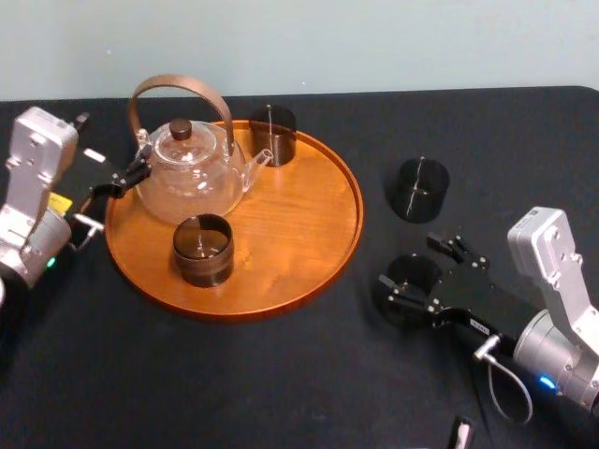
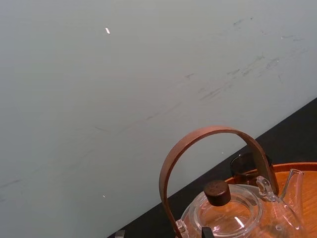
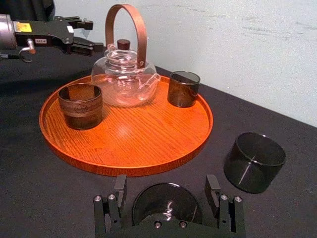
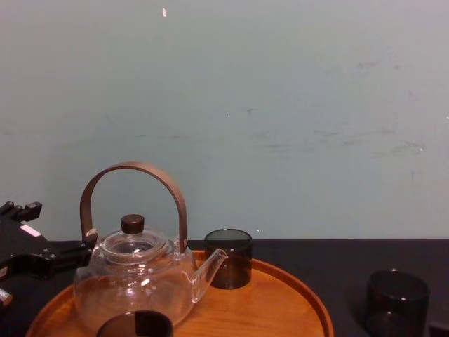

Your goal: Pick up the glass from the table and place it on the tray.

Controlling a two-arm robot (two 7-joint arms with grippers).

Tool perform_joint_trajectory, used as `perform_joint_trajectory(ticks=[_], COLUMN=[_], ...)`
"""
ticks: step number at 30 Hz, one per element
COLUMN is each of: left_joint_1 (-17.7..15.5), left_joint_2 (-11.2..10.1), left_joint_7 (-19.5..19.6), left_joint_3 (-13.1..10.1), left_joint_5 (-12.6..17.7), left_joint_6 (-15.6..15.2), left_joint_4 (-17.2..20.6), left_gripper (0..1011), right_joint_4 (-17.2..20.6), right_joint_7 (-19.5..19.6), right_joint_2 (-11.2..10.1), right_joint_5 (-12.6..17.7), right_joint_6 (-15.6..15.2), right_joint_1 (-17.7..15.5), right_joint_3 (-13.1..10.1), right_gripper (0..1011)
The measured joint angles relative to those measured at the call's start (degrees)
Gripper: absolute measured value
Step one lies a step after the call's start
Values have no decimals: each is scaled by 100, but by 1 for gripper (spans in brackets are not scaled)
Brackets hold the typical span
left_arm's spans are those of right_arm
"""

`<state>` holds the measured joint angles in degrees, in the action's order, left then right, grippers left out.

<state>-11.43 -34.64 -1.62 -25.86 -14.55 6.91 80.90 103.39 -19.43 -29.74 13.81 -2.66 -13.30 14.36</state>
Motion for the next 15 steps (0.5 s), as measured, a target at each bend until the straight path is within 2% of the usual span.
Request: perform_joint_trajectory(ticks=[15], left_joint_1=[0], left_joint_2=[0], left_joint_7=[0], left_joint_3=[0], left_joint_5=[0], left_joint_6=[0], left_joint_4=[0], left_gripper=[1001], right_joint_4=[-25], right_joint_7=[-60], right_joint_2=[87], right_joint_5=[-30], right_joint_6=[-98], right_joint_1=[-76], right_joint_3=[-61], right_gripper=[1002])
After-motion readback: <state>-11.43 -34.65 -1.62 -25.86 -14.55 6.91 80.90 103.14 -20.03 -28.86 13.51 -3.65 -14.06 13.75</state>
